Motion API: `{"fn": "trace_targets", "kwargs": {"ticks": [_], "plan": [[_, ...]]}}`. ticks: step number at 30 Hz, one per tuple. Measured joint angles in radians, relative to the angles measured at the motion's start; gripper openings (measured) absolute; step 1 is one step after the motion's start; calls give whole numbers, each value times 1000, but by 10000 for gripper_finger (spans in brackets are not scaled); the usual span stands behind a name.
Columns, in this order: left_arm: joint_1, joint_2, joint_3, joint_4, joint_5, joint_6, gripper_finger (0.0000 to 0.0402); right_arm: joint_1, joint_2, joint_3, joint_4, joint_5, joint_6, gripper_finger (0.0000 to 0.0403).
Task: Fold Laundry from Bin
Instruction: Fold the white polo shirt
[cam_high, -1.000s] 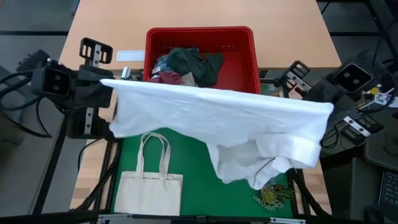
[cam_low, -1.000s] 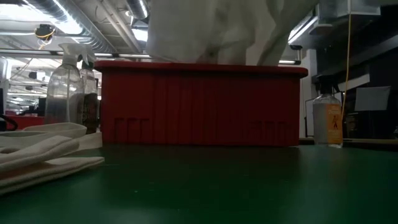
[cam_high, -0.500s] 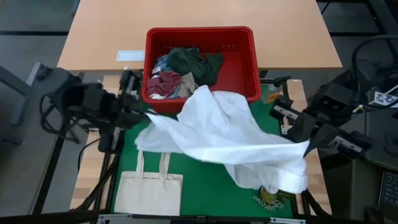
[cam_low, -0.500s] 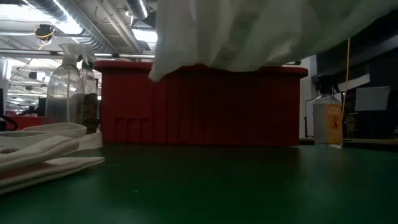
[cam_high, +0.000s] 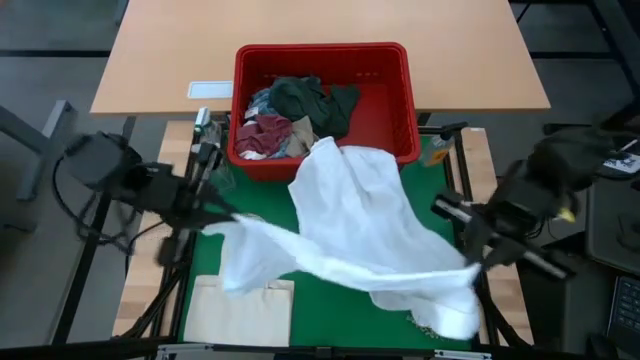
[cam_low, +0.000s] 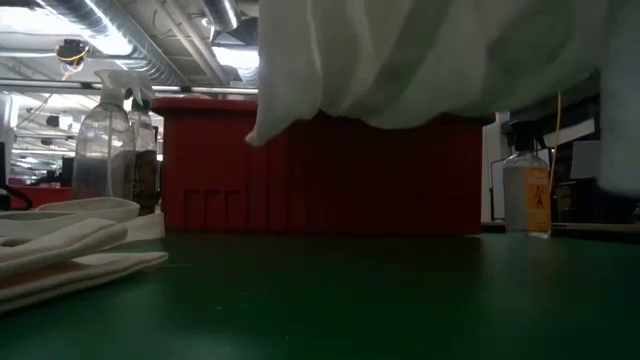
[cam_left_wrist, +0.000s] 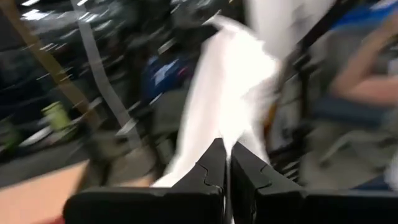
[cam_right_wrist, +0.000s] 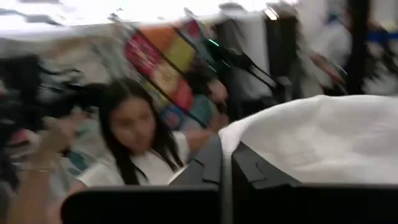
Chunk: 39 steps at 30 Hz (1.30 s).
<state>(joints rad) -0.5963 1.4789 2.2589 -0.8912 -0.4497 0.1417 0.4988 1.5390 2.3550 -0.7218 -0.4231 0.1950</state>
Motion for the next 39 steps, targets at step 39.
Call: {"fn": "trace_targets", "kwargs": {"ticks": [39], "plan": [[583, 395, -3, 83, -129, 367, 0, -2, -12, -22, -849, 972, 9, 3]]}}
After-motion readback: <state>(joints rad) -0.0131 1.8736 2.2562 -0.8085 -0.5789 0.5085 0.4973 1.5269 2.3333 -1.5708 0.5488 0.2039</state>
